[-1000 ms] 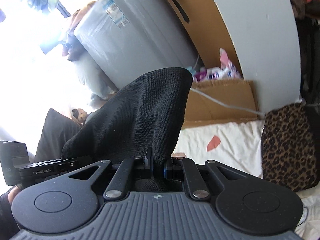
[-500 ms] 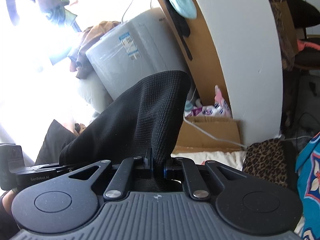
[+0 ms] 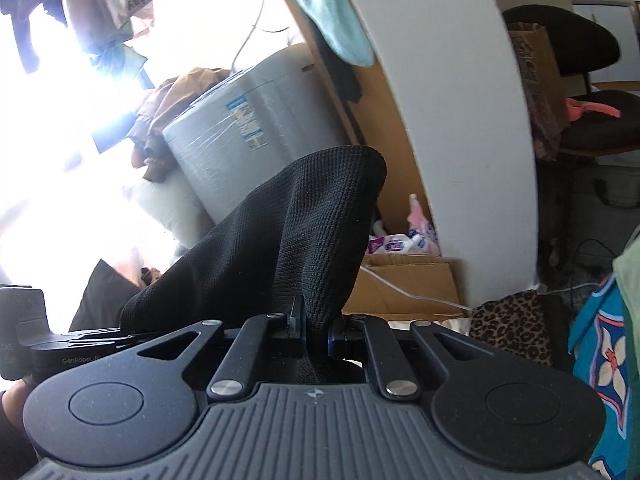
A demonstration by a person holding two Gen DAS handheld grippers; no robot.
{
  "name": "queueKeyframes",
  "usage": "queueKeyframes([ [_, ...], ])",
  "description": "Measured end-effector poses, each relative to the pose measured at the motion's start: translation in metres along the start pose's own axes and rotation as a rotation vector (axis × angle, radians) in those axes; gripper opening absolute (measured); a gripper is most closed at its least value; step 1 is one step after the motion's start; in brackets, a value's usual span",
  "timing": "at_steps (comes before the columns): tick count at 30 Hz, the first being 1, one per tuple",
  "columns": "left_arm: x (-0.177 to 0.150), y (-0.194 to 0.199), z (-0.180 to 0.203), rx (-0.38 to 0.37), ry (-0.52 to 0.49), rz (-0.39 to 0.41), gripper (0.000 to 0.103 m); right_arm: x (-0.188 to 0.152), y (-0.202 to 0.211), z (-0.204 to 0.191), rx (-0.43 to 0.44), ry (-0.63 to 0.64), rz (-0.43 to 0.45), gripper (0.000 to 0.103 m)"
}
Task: Fold clothes
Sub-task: 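Lift the folded black shorts off the bed with both grippers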
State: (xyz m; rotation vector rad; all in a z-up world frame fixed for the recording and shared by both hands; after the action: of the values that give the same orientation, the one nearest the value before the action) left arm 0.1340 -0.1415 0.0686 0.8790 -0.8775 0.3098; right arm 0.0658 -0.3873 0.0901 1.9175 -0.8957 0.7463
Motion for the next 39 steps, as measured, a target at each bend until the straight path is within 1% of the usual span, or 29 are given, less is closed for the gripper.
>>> queueKeyframes([
  [3, -0.002, -0.009, 0.008, -0.008, -0.017, -0.007, 0.031, -0.006, 0.005, 0.01, -0.023, -0.006, 0.01, 0.008],
  [7, -0.011, -0.019, 0.017, -0.012, -0.022, -0.021, 0.031, -0.013, 0.009, 0.019, -0.066, 0.016, 0.015, 0.008],
  [11, -0.019, -0.027, 0.029, -0.008, -0.041, -0.026, 0.031, -0.019, 0.016, 0.028, -0.114, 0.055, 0.038, 0.008],
  [17, -0.03, -0.046, 0.047, -0.033, -0.054, -0.04, 0.031, -0.024, 0.025, 0.047, -0.177, 0.046, 0.066, 0.008],
  [22, -0.039, -0.06, 0.058, -0.058, -0.068, -0.049, 0.031, -0.033, 0.026, 0.063, -0.246, 0.037, 0.071, 0.008],
  [26, -0.049, -0.08, 0.061, -0.078, -0.089, -0.063, 0.031, -0.041, 0.02, 0.077, -0.298, 0.036, 0.081, 0.008],
  [32, -0.061, -0.116, 0.057, -0.12, -0.12, -0.083, 0.032, -0.054, 0.006, 0.11, -0.338, -0.03, 0.12, 0.008],
  [35, -0.069, -0.136, 0.052, -0.131, -0.133, -0.094, 0.032, -0.062, -0.008, 0.125, -0.344, -0.04, 0.118, 0.008],
  [39, -0.085, -0.165, 0.045, -0.15, -0.133, -0.108, 0.032, -0.075, -0.029, 0.149, -0.378, -0.038, 0.103, 0.008],
])
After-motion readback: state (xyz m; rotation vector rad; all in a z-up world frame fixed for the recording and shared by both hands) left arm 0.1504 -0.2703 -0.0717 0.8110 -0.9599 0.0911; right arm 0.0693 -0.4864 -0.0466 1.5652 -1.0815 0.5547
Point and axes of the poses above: each gripper's, at about its wrist camera, not at the fingertips, and y roughly against the way its jaws point, z to its right, x to its top, the point moved 7 cm from there along -y, roughly the way its jaws point, and after that the axes turned 2 degrees about x, right-handed, at the moved point
